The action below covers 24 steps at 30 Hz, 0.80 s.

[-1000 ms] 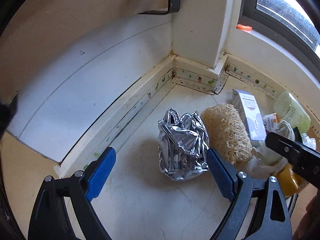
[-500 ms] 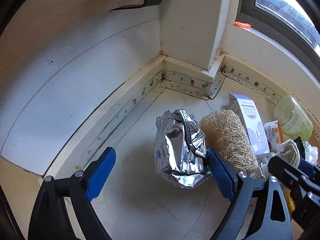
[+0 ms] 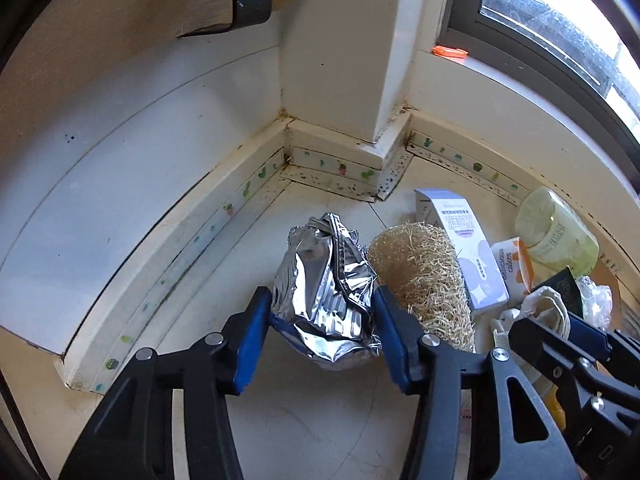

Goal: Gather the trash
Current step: 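Grasp the foil ball with the left gripper while the right gripper grasps the white plastic bag, then lift both items off the counter and carry them down to the black bin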

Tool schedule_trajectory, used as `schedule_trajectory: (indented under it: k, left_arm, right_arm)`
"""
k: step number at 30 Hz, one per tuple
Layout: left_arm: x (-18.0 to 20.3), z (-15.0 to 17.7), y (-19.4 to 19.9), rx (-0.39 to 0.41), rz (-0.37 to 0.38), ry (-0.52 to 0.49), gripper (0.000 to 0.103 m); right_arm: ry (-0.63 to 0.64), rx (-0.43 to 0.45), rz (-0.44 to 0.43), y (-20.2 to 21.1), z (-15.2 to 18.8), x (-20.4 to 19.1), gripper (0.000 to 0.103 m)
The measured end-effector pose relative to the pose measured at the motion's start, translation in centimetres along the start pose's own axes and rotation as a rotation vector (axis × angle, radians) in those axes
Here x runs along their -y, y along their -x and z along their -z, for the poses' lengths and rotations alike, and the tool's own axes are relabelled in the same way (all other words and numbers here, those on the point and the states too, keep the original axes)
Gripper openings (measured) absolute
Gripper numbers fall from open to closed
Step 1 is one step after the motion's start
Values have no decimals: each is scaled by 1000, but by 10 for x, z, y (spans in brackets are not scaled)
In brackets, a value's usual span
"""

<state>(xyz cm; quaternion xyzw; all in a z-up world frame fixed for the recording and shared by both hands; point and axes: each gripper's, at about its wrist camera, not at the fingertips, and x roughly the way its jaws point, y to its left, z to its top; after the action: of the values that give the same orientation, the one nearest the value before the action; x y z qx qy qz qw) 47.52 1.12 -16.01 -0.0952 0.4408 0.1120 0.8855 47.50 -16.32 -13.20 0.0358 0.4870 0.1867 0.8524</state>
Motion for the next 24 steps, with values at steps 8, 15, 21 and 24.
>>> schedule_trajectory:
  k: [8, 15, 21, 24]
  left_arm:
    - [-10, 17, 34, 13, 24, 7, 49]
    - [-9, 38, 84, 50, 38, -59, 49]
    - [-19, 58, 131, 85, 81, -108, 49]
    - [-25, 69, 150, 82, 111, -139, 49]
  right_arm:
    - [-10, 28, -3, 21, -1, -4, 44]
    - [-16, 75, -2, 48, 11, -10, 44]
    - [-44, 119, 4, 84, 29, -18, 44]
    - [-53, 146, 12, 103, 41, -26, 44]
